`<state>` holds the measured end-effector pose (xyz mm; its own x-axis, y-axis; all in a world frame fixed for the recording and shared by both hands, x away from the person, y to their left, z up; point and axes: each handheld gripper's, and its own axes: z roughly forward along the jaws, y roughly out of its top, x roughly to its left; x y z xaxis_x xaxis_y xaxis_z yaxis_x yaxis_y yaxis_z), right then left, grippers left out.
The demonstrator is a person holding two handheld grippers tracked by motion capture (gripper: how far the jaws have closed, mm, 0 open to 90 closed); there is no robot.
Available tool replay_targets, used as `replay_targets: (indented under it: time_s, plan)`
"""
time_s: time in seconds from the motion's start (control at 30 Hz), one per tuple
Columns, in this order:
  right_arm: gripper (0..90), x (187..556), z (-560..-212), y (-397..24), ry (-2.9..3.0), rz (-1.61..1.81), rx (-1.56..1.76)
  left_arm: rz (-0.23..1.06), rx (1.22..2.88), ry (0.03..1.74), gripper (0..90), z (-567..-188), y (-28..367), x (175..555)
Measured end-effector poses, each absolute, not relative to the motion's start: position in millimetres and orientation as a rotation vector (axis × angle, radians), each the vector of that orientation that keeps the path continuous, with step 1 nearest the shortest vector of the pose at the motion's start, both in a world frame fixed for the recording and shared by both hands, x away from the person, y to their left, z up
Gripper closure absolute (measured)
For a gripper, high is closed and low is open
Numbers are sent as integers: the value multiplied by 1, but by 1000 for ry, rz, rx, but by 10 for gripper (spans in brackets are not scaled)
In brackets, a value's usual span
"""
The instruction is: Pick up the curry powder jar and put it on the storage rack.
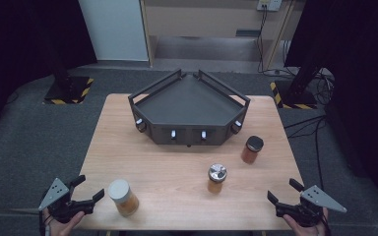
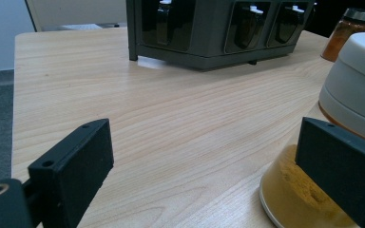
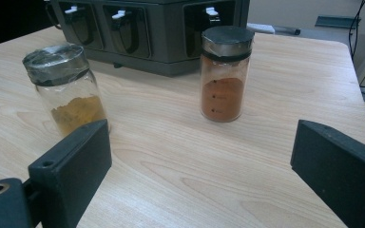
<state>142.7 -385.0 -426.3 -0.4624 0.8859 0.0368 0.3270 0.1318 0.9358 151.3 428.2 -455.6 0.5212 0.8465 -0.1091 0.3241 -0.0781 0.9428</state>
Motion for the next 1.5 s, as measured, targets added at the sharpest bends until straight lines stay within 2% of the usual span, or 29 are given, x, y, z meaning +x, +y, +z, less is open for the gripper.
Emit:
replay_targets:
  time_s: [1.1, 1.5]
  plan:
    - [61, 144, -426, -384, 1882, 1334, 1156, 580, 1626, 1029, 45, -458, 432, 150]
    - [60, 145, -426, -385, 1881, 1342, 1165, 583, 1584, 1084, 45, -455, 432, 150]
